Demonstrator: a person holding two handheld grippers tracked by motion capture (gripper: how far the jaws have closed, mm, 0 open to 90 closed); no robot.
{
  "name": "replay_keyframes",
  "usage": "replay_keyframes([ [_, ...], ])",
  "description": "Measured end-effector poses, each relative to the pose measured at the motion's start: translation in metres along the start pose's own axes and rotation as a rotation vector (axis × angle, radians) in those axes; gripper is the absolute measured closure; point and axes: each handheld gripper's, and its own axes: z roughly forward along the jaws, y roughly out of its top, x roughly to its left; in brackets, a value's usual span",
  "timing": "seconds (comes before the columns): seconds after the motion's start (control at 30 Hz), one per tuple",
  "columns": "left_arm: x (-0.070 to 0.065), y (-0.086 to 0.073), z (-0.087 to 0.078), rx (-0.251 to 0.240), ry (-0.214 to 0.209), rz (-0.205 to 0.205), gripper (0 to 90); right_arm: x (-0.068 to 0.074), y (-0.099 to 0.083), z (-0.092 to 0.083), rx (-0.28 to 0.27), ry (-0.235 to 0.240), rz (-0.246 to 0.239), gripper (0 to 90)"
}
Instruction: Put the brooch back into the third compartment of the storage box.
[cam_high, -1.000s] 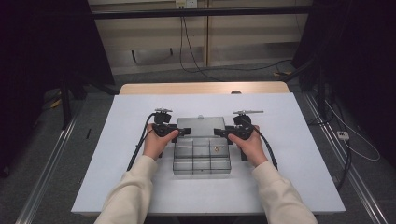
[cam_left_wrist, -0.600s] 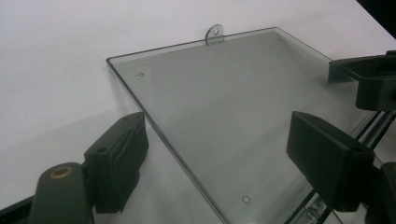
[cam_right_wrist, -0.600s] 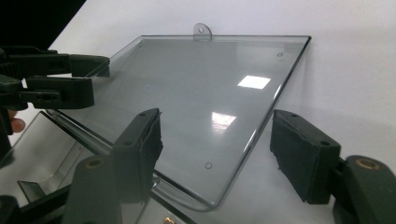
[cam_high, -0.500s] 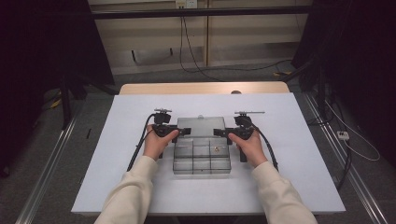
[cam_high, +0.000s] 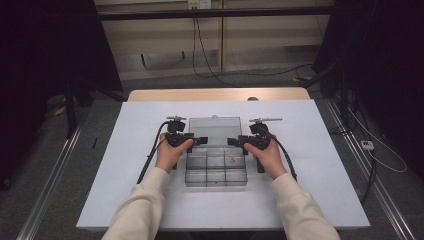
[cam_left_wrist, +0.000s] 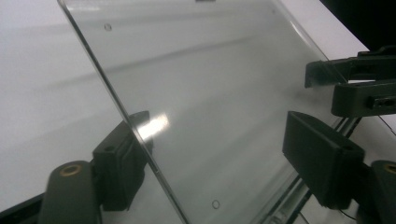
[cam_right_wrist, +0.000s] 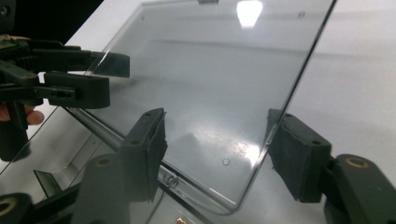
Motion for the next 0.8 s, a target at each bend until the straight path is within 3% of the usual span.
replay_keyframes([
  [0.13, -0.006, 0.005, -0.008, -0.032, 0.036, 0.066, 30.6, 0.003, 0.002, -0.003, -0.021, -0.008, -0.047, 44.7],
  [0.2, -0.007, 0.006, -0.011, -0.055, 0.048, 0.076, 34.3, 0.004, 0.003, -0.006, -0.035, -0.008, -0.073, 45.8],
  [0.37, -0.011, 0.009, -0.020, -0.090, 0.042, 0.102, 37.8, 0.006, 0.006, -0.013, -0.078, 0.011, -0.091, 47.3],
  [0.57, -0.018, 0.011, -0.031, -0.115, 0.046, 0.145, 40.6, 0.010, 0.007, -0.019, -0.092, 0.005, -0.143, 49.8],
  [0.8, -0.023, 0.009, -0.042, -0.143, 0.044, 0.196, 50.2, 0.017, 0.006, -0.030, -0.102, -0.006, -0.191, 55.8],
])
